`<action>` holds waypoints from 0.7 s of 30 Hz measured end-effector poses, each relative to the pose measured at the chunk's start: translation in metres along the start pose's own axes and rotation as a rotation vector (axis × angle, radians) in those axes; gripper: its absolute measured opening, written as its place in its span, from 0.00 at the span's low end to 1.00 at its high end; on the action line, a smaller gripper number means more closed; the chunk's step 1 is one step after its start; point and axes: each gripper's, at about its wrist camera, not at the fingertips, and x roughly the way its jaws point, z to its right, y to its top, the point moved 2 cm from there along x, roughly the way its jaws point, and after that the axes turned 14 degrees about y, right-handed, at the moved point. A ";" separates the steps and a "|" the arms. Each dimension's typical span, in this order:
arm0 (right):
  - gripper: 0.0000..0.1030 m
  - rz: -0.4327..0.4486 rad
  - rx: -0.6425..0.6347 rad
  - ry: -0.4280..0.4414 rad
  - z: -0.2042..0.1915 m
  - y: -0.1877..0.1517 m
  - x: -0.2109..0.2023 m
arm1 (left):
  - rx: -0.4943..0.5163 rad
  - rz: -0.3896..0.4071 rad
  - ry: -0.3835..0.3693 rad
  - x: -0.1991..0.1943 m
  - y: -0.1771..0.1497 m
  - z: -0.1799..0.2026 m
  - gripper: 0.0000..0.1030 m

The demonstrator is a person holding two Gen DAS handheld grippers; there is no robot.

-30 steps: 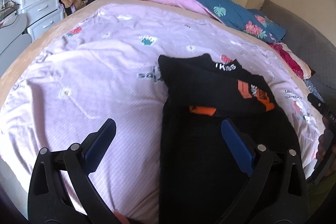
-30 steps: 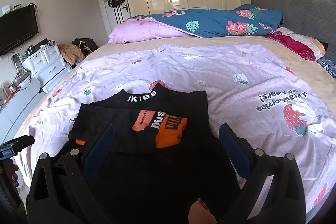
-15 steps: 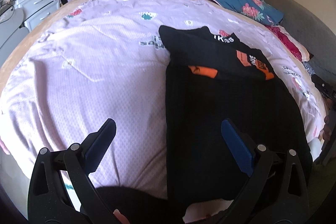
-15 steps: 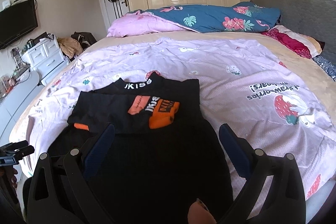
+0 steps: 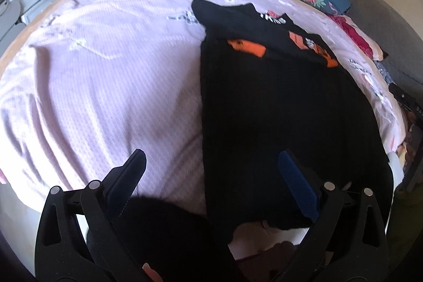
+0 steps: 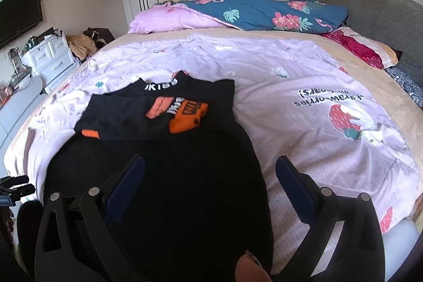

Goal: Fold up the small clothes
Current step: 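Move both grippers down to the shirt hem, then close both grippers on the black shirt hem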

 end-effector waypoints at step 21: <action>0.96 -0.173 -0.018 0.007 0.017 -0.061 -0.007 | 0.075 -0.138 -0.088 0.029 -0.032 0.028 0.48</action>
